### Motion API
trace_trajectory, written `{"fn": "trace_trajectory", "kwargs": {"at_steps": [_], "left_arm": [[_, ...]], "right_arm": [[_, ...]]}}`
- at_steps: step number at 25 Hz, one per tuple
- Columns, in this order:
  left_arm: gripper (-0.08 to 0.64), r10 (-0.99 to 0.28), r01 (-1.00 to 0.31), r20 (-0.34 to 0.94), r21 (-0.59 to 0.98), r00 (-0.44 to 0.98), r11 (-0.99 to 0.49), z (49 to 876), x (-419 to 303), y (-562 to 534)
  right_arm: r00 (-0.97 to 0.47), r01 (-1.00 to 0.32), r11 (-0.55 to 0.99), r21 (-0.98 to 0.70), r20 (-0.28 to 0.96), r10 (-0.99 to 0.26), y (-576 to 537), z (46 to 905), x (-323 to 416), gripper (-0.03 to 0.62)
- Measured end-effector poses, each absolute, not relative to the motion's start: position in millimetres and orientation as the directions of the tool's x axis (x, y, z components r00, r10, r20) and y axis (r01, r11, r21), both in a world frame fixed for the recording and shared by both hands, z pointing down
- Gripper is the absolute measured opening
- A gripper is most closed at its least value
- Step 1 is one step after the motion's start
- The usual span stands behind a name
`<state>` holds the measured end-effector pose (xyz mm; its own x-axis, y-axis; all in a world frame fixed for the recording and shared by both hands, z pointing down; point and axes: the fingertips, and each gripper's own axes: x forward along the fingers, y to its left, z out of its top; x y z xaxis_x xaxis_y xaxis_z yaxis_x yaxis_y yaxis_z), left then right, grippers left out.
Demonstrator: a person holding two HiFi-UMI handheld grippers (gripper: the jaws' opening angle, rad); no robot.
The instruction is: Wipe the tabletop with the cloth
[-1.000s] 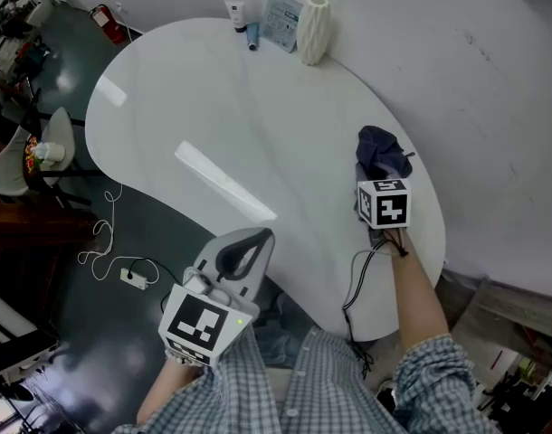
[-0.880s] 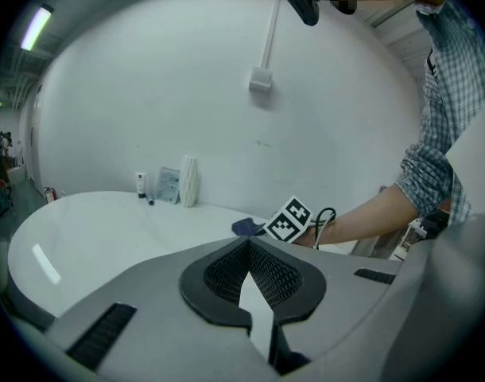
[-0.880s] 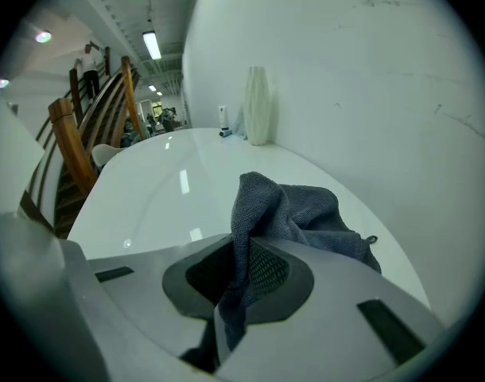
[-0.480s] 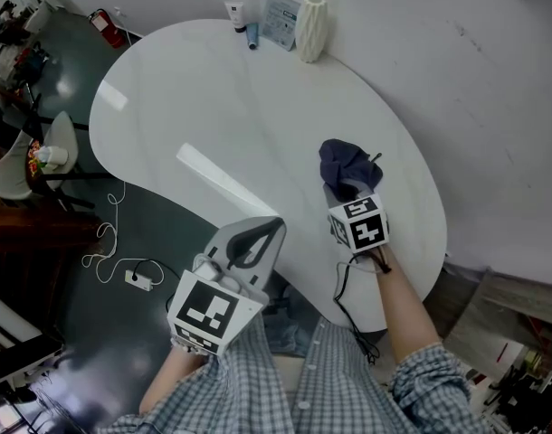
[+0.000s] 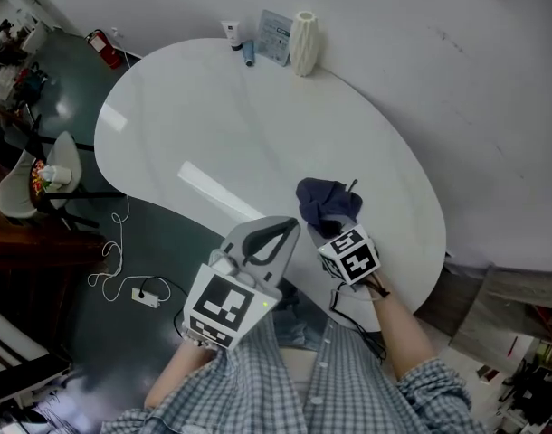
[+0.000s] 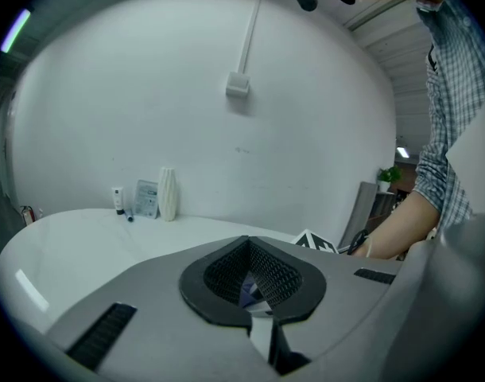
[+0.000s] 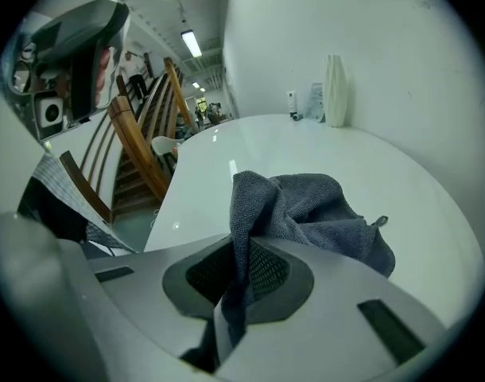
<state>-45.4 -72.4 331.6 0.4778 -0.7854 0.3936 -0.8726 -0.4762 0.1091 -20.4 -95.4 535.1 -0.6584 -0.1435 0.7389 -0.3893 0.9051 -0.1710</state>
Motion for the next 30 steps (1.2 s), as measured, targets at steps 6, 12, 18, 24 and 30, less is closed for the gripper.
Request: {"fn": "trace_trajectory", "kwargs": {"at_steps": [6,12,18,24,30], "left_arm": [[0.006,-0.762,-0.847,0.392,0.095,0.515,-0.523,327,-39,-72],[0.006,-0.731,-0.809,0.386,0.073,0.563,-0.583,319,-25,-74],[0.006,-0.684,-0.757,0.384,0.063,0.62,-0.651,317,-2,-76],[0.006,-0.647,-0.716,0.379,0.064,0.662,-0.695,317,15,-76],[0.006,-0.627,-0.695,0.377,0.067,0.682,-0.716,318,22,-79]], "right_arm": [[-0.66,-0.364,0.904,-0.225,0.747,-0.08,-52,537,-15,0.023],[-0.665,-0.427,0.863,-0.271,0.74,-0.096,-24,536,-1,0.023],[-0.662,-0.47,0.827,-0.308,0.743,-0.099,2,537,23,0.023],[-0.653,-0.543,0.762,-0.353,0.748,-0.119,21,540,49,0.023],[-0.629,-0.611,0.698,-0.374,0.765,-0.14,31,541,71,0.023]]}}
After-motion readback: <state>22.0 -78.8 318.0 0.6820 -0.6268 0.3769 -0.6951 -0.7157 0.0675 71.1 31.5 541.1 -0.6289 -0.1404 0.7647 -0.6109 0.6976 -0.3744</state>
